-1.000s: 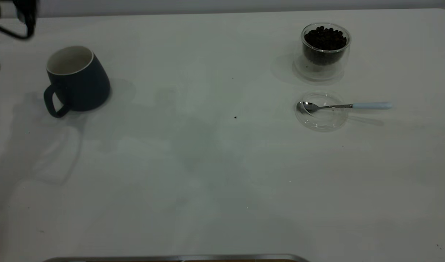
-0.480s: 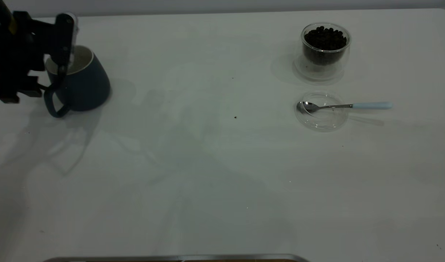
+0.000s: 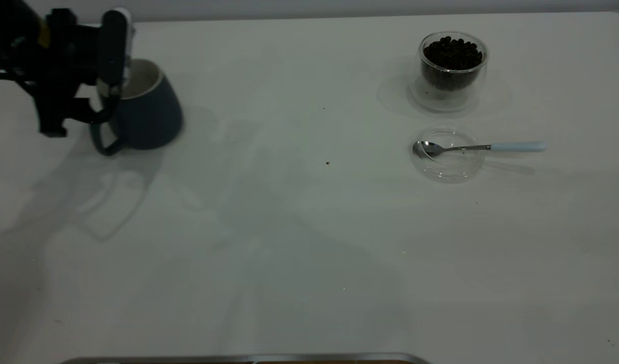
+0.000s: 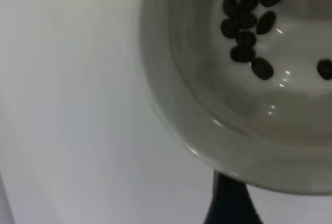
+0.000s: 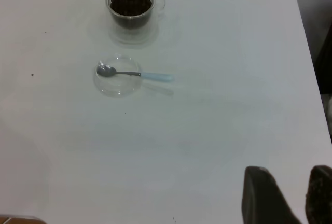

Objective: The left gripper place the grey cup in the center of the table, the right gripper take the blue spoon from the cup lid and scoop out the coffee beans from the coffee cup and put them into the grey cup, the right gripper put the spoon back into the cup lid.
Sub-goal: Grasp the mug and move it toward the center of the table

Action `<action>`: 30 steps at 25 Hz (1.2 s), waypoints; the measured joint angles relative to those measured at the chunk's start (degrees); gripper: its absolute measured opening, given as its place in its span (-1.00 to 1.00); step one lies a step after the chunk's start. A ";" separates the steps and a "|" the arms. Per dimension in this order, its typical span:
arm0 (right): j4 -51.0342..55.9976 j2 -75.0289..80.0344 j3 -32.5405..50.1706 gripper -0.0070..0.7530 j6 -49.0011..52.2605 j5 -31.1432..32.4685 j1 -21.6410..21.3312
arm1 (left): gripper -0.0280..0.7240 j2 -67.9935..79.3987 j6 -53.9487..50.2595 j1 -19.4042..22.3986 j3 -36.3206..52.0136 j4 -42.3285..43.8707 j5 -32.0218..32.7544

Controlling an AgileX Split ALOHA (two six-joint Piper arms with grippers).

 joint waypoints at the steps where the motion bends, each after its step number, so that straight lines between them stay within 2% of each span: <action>1: 0.00 0.00 0.00 -0.35 0.00 0.00 0.00 | 0.55 0.00 -0.14 -1.01 -0.05 0.00 -0.19; 12: 0.00 0.00 0.00 -0.35 0.00 0.00 0.00 | 0.55 0.00 -8.84 -12.04 -0.06 -0.05 -7.58; 22: 0.00 0.00 0.00 -0.35 0.00 0.00 0.00 | 0.55 0.00 -12.20 -17.55 -0.06 -0.87 -13.82; 27: 0.00 0.00 0.00 -0.35 0.00 0.00 0.00 | 0.55 -1.27 -14.42 -17.95 -0.06 -3.89 -12.24; 30: 0.00 0.00 0.00 -0.35 0.00 0.00 0.00 | 0.55 -5.99 -14.79 -18.07 0.00 -7.28 -5.65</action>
